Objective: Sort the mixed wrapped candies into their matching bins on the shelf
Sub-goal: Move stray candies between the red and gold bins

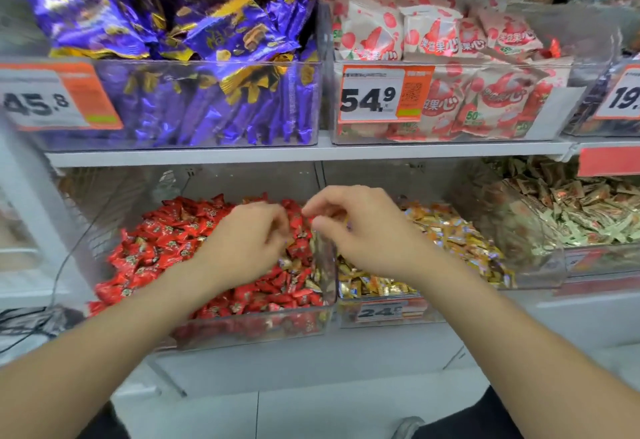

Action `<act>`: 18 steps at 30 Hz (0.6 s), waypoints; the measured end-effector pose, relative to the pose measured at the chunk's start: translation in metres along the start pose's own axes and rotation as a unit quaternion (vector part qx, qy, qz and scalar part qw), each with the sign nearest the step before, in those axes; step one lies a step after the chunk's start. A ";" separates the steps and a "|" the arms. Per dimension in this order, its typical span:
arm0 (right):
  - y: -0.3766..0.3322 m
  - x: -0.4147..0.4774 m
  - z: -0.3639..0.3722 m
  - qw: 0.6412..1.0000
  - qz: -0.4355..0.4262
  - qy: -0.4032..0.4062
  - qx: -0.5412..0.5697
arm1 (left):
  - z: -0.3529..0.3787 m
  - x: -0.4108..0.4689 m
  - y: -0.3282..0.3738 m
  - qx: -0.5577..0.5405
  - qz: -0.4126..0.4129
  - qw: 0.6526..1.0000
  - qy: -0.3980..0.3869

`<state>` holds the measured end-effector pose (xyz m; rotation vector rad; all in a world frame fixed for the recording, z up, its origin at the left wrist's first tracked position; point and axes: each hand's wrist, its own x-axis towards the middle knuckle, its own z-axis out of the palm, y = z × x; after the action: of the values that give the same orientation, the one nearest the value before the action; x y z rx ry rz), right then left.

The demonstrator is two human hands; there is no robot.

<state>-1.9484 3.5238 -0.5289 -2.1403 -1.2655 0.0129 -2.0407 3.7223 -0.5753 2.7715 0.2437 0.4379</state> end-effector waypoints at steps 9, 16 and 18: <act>-0.005 0.056 0.063 0.966 -0.011 -0.160 -0.204 | -0.022 -0.003 -0.088 0.144 -0.102 0.961 -0.214; -0.011 0.084 0.083 0.915 0.027 -0.243 -0.320 | -0.009 0.001 -0.096 0.143 -0.061 0.958 -0.241; -0.009 0.089 0.090 0.911 0.048 -0.272 -0.306 | -0.008 0.001 -0.098 0.118 -0.060 0.963 -0.233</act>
<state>-1.9369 3.6436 -0.5689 -2.8716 -1.6292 0.3145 -2.0536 3.8166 -0.6007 2.9634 0.3636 -0.2968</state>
